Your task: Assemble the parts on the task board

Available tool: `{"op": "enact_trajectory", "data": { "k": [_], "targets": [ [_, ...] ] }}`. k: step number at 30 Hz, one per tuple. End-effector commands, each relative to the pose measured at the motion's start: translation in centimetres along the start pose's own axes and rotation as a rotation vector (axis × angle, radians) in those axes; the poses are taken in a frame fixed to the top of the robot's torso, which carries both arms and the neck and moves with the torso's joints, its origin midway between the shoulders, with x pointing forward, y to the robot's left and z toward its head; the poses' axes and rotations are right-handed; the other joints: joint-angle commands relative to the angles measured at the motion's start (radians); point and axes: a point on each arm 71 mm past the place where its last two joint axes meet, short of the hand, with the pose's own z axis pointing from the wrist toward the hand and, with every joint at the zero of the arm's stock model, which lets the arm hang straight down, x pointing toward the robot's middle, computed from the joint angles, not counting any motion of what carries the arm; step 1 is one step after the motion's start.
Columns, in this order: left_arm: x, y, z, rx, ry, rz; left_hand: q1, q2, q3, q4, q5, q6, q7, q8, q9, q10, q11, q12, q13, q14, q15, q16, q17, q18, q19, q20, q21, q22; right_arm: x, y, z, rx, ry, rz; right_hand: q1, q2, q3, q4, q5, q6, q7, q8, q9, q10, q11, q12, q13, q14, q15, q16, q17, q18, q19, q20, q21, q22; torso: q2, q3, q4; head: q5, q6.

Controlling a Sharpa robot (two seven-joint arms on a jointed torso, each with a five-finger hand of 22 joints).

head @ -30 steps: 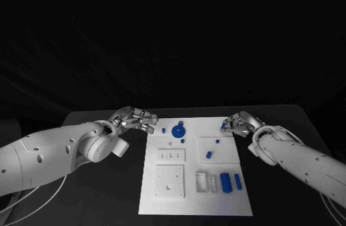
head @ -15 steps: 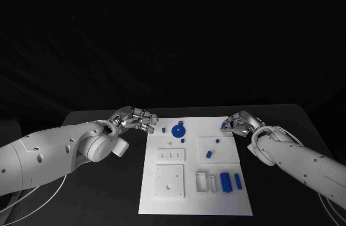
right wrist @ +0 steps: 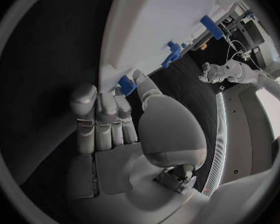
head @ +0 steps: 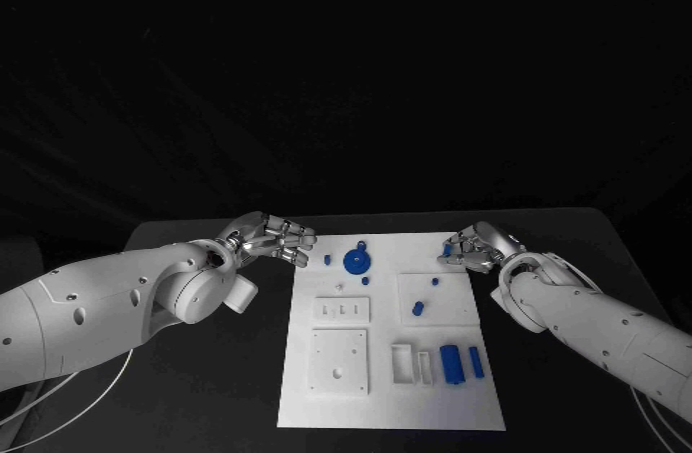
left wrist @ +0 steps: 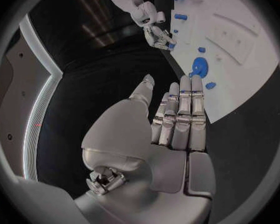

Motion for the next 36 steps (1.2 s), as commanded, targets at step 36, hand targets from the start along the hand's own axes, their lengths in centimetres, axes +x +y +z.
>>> {"op": "enact_trajectory", "data": {
  "k": [36],
  "targets": [
    [0.20,-0.04,0.02,-0.003,0.019,0.002,0.006,0.003,0.003,0.003,-0.006,-0.011,0.000,0.002,-0.001,-0.007,0.002,0.003,0.001,-0.007,0.000,0.005,0.000,-0.007,-0.007,0.001,0.004,0.001,-0.07,-0.06,-0.19,0.001,-0.051,-0.007,-0.016,0.037,0.173,-0.048,-0.097,0.116,-0.037,-0.004,0.032,0.032,-0.024,0.026,0.023,0.005,-0.026,0.002,0.007,-0.018,0.054,-0.022,0.019,0.106,-0.001,0.0005,-0.0005,-0.002,-0.001]
  ]
}}
